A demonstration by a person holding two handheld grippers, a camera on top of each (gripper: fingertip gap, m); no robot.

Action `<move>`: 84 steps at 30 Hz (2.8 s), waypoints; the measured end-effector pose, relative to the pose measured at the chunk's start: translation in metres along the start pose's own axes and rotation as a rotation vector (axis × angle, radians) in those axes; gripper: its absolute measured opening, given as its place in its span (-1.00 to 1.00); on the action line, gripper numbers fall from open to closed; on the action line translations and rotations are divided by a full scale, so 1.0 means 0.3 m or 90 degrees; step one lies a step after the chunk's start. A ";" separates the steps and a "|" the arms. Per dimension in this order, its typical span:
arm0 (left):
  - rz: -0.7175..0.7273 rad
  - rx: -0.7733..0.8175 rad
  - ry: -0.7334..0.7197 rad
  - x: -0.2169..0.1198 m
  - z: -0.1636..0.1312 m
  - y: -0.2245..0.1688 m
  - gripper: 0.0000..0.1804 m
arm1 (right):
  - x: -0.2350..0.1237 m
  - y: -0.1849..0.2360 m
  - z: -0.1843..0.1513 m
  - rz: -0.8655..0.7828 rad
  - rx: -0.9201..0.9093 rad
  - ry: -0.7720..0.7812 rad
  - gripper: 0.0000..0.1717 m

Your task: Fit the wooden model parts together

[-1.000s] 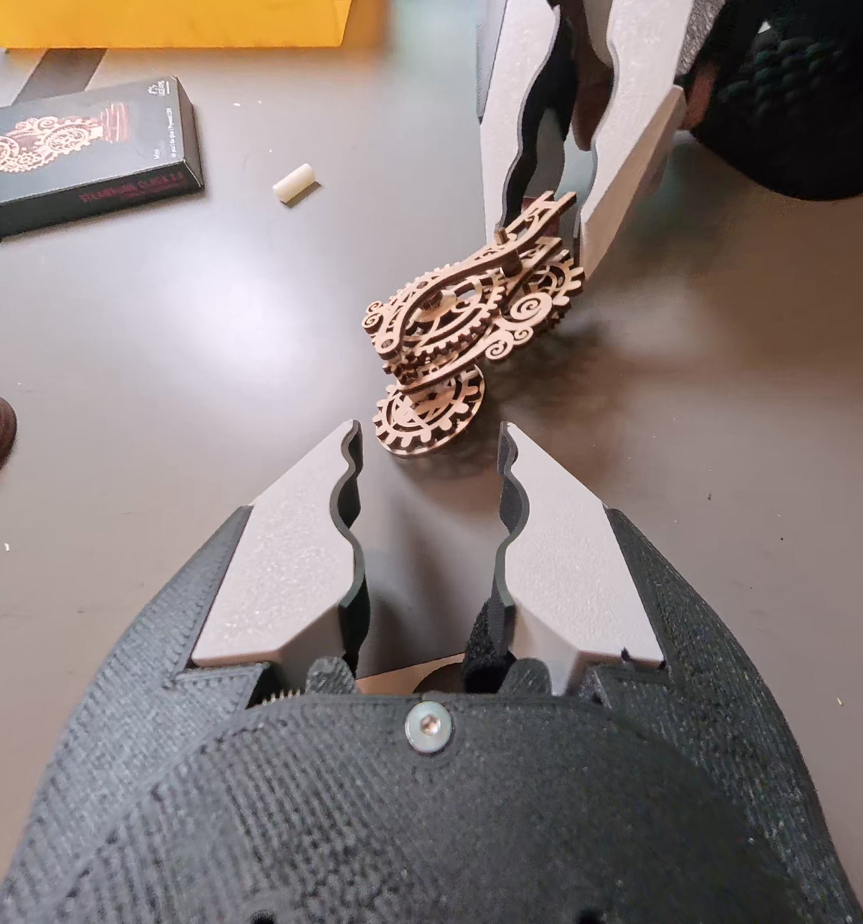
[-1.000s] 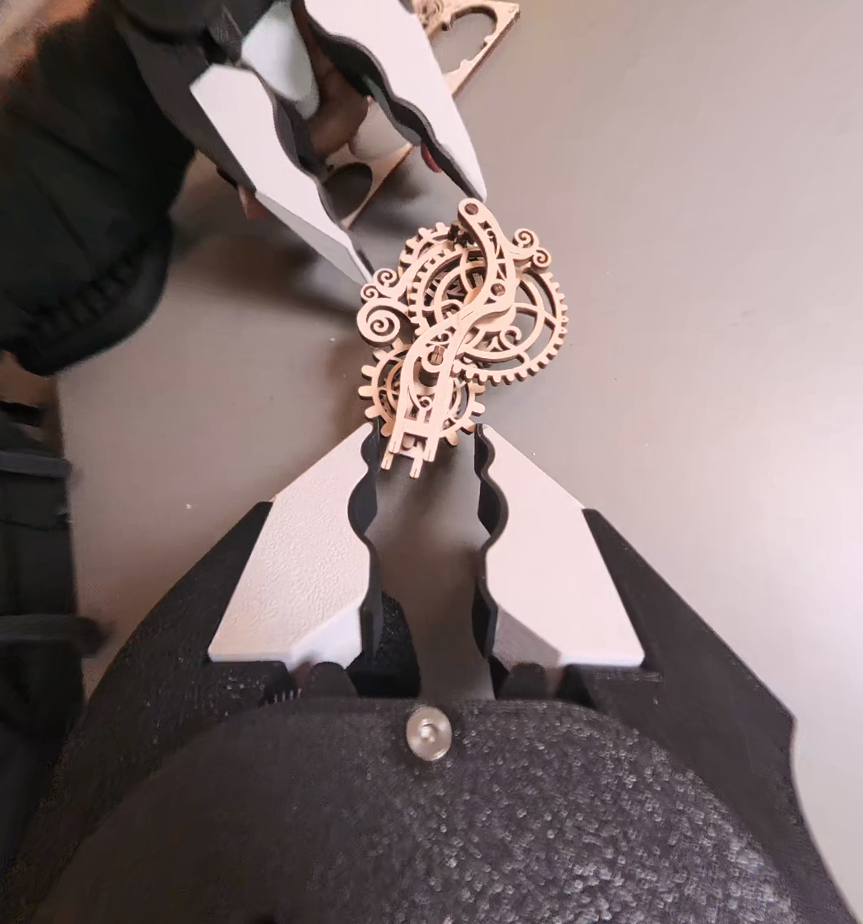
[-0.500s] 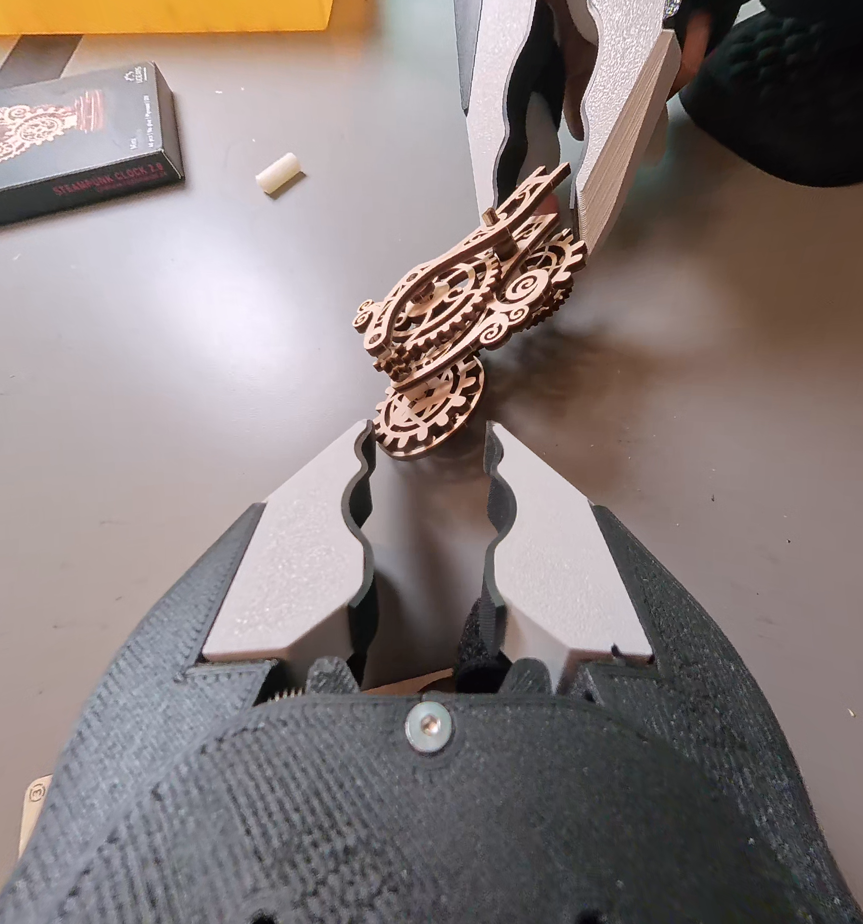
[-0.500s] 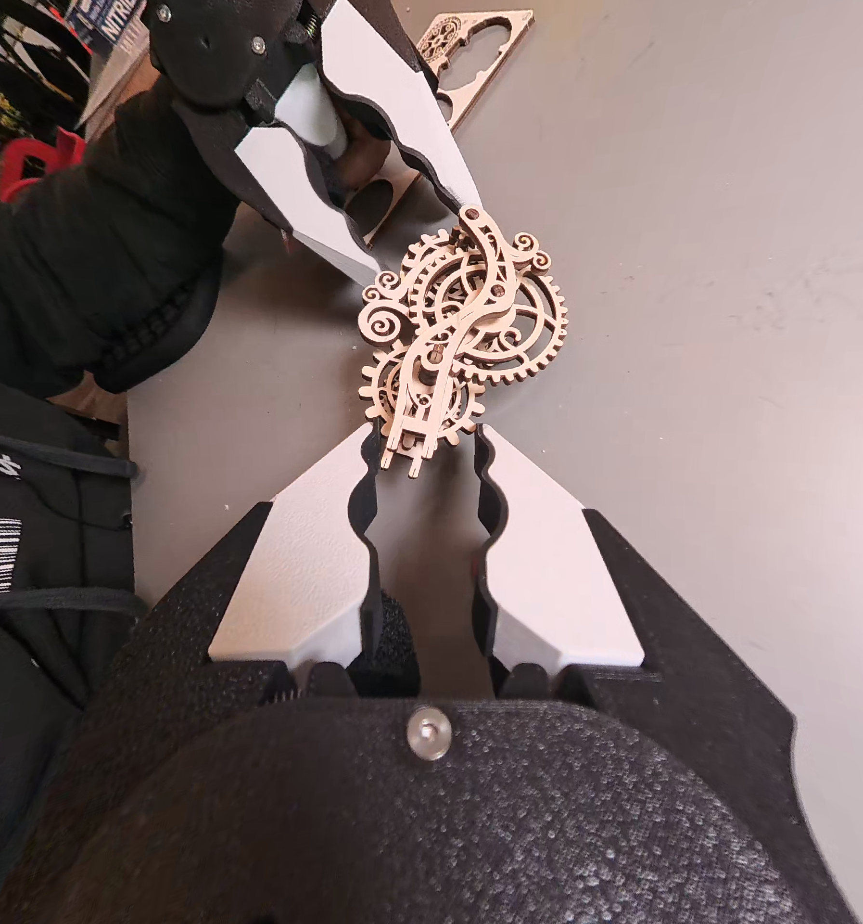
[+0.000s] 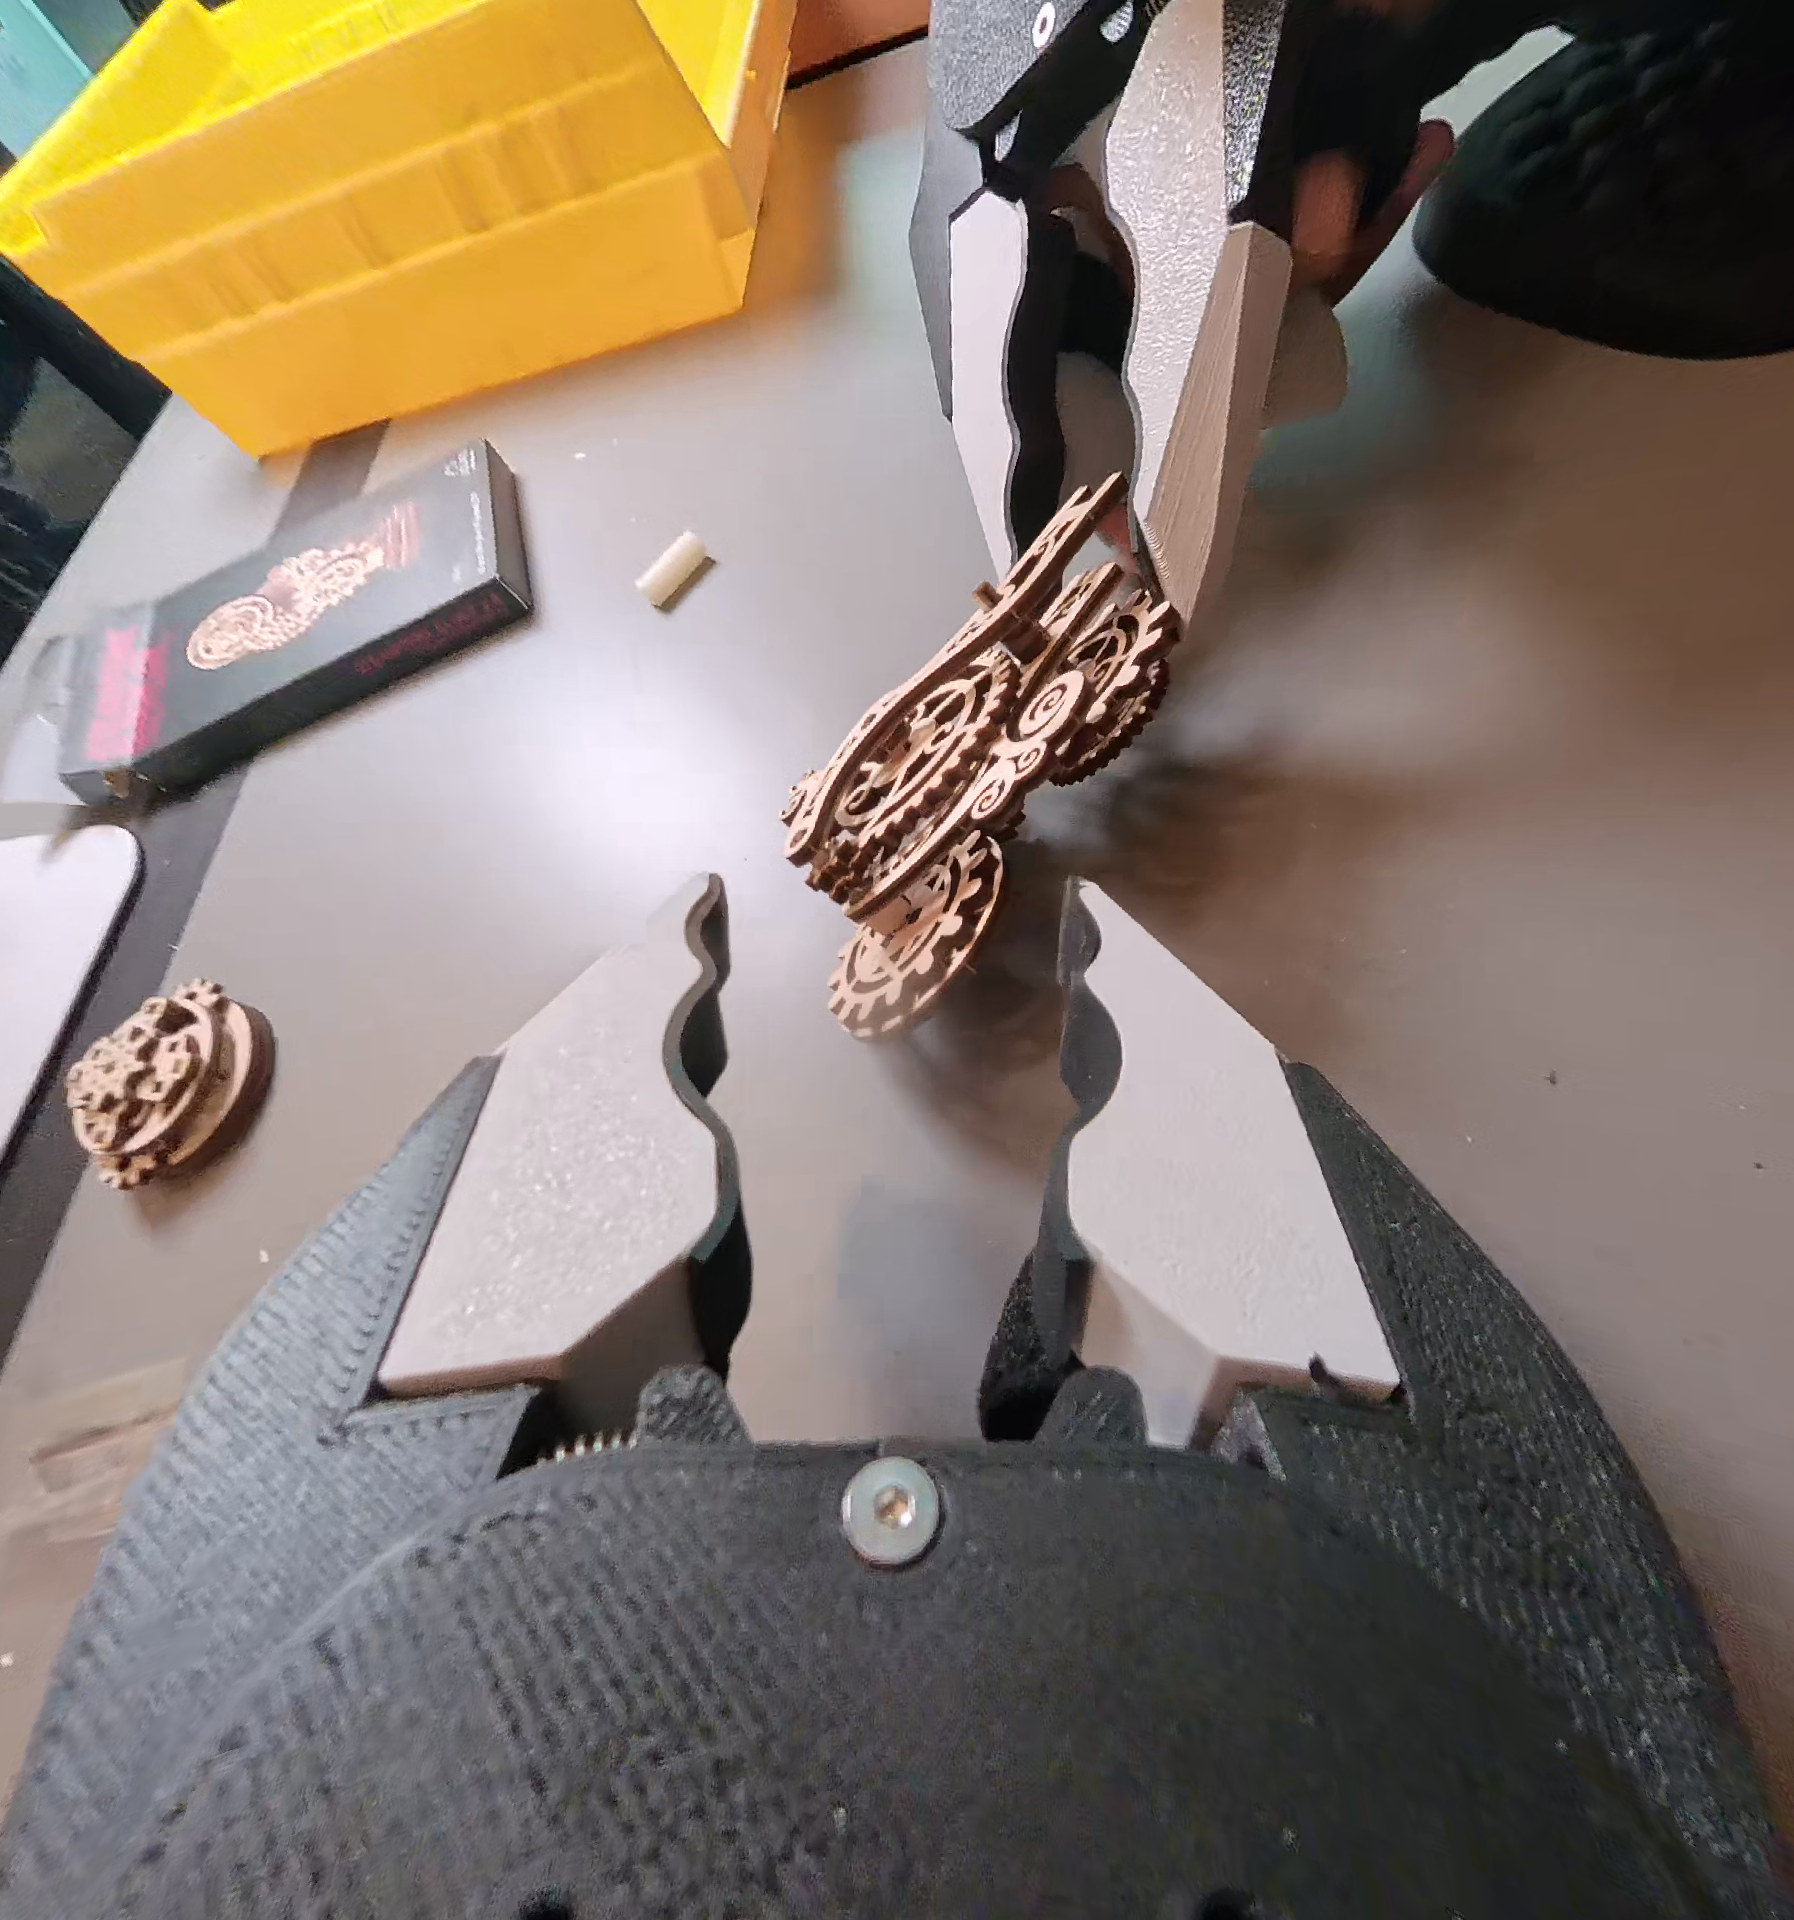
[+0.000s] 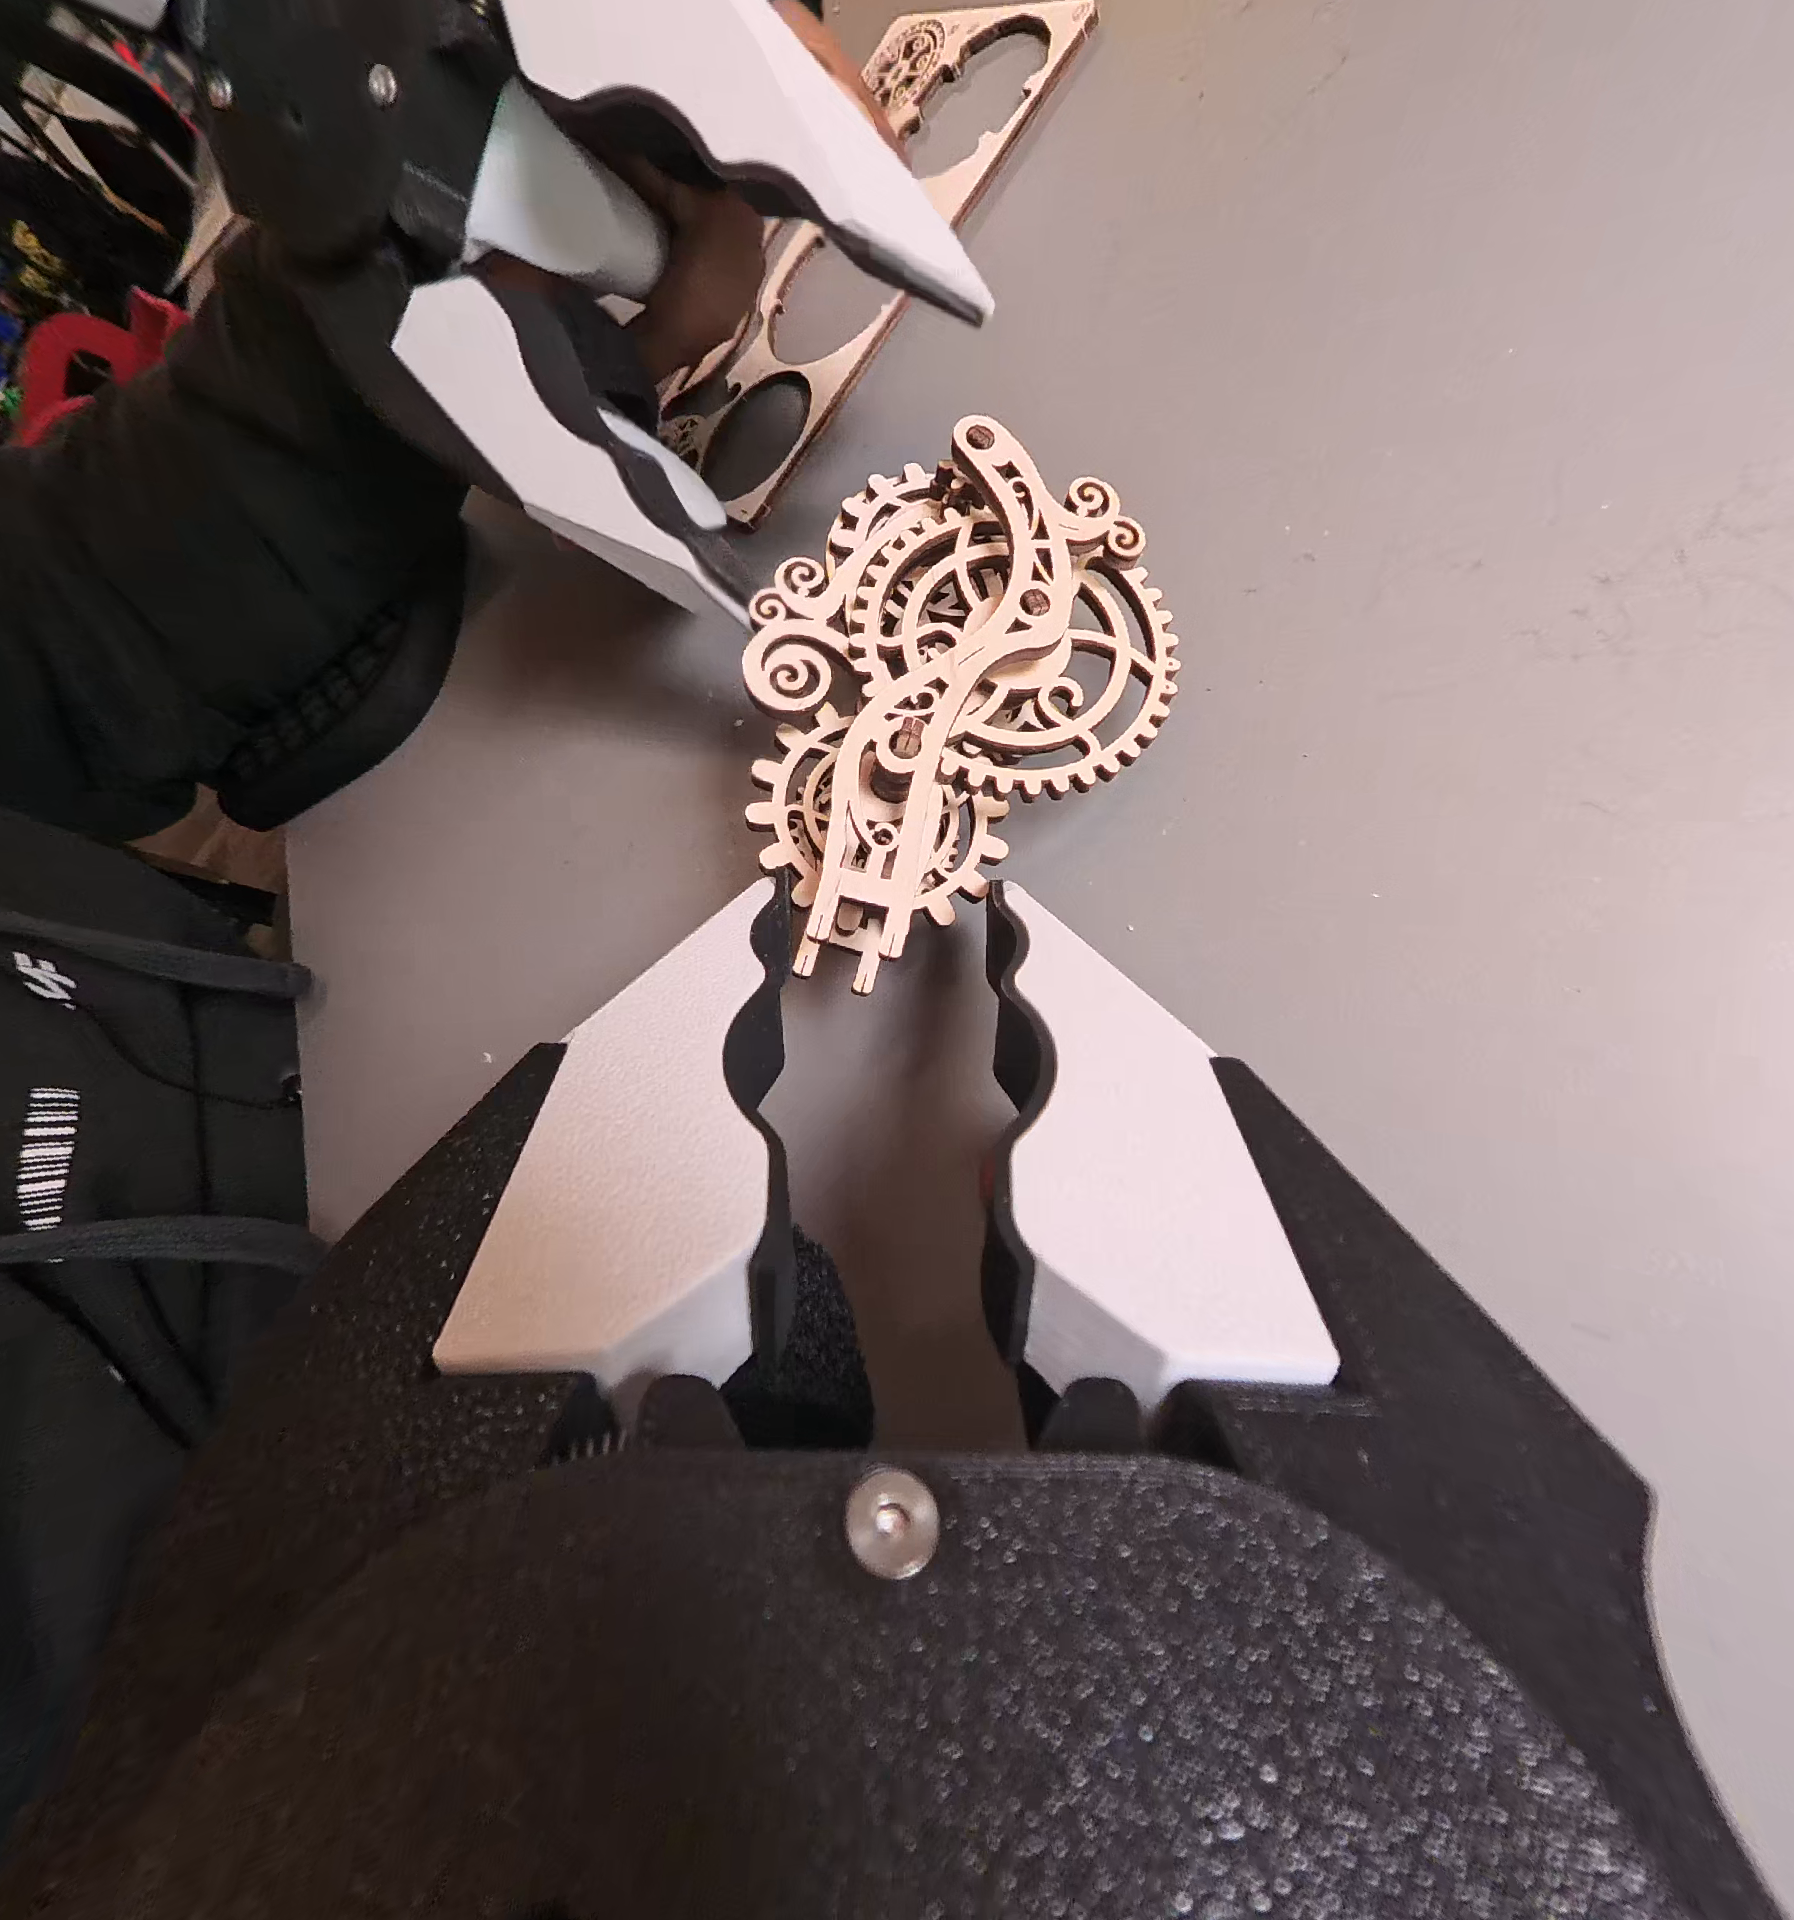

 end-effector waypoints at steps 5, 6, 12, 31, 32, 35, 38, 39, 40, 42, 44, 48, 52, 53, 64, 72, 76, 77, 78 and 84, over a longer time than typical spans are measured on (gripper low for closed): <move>0.044 0.074 0.007 0.012 0.026 -0.019 -0.22 | 0.000 -0.009 0.001 0.025 0.025 0.010 -0.58; 0.047 0.083 0.016 0.016 0.023 -0.020 -0.22 | 0.000 -0.010 0.001 0.029 0.029 0.012 -0.58; 0.038 0.109 0.027 0.032 0.012 -0.031 -0.38 | 0.001 -0.010 -0.002 0.050 0.041 0.017 -0.58; 0.051 0.148 0.039 0.041 0.015 -0.042 -0.36 | 0.002 0.003 -0.009 0.067 0.026 0.029 -0.58; 0.046 0.153 0.042 0.045 0.016 -0.046 -0.36 | 0.002 0.004 -0.009 0.067 0.024 0.029 -0.58; 0.034 0.158 0.062 0.059 0.011 -0.055 -0.39 | 0.001 0.005 -0.011 0.072 0.025 0.030 -0.58; 0.037 0.168 0.073 0.065 0.009 -0.059 -0.44 | 0.001 0.008 -0.013 0.075 0.019 0.033 -0.58; 0.035 0.168 0.075 0.064 0.010 -0.059 -0.44 | 0.001 0.008 -0.013 0.075 0.020 0.033 -0.58; 0.034 0.166 0.075 0.063 0.010 -0.058 -0.45 | 0.001 0.007 -0.014 0.075 0.021 0.032 -0.58; 0.034 0.163 0.071 0.064 0.009 -0.057 -0.45 | 0.001 0.007 -0.014 0.075 0.023 0.031 -0.58; 0.034 0.163 0.072 0.064 0.010 -0.057 -0.46 | 0.001 0.009 -0.014 0.073 0.020 0.031 -0.58; 0.030 0.165 0.072 0.062 0.010 -0.057 -0.47 | 0.003 0.013 -0.015 0.071 0.018 0.032 -0.58; 0.029 0.168 0.071 0.059 0.008 -0.057 -0.47 | 0.005 0.017 -0.016 0.069 0.015 0.033 -0.58; 0.030 0.169 0.070 0.059 0.008 -0.057 -0.47 | 0.005 0.017 -0.015 0.069 0.014 0.032 -0.58; 0.050 0.188 0.070 0.053 0.004 -0.061 -0.45 | -0.033 0.031 -0.015 -0.060 -0.122 -0.001 -0.53; -0.022 0.127 0.055 0.024 0.018 -0.071 -0.41 | -0.098 0.075 -0.007 -0.090 -0.209 -0.068 -0.59; -0.073 0.074 0.042 0.013 0.019 -0.073 -0.42 | -0.094 0.106 -0.001 -0.091 -0.243 -0.093 -0.72; -0.081 0.061 0.030 0.009 0.021 -0.071 -0.44 | -0.089 0.117 0.000 -0.097 -0.260 -0.095 -0.75; -0.082 0.046 0.008 0.004 0.024 -0.066 -0.47 | -0.083 0.126 0.001 -0.108 -0.277 -0.099 -0.80; -0.075 -0.046 -0.075 0.001 0.031 -0.034 -0.78 | -0.031 0.155 0.020 -0.166 -0.318 -0.113 -0.87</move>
Point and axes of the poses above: each gripper's, where its closed fingertips meet, x out along the fingers, z out of its top, y = z × x across the jaws, the point moved 10 cm from there along -x, back along the fingers, and after that the axes turned 11 degrees about -z, right-handed, at the moved point
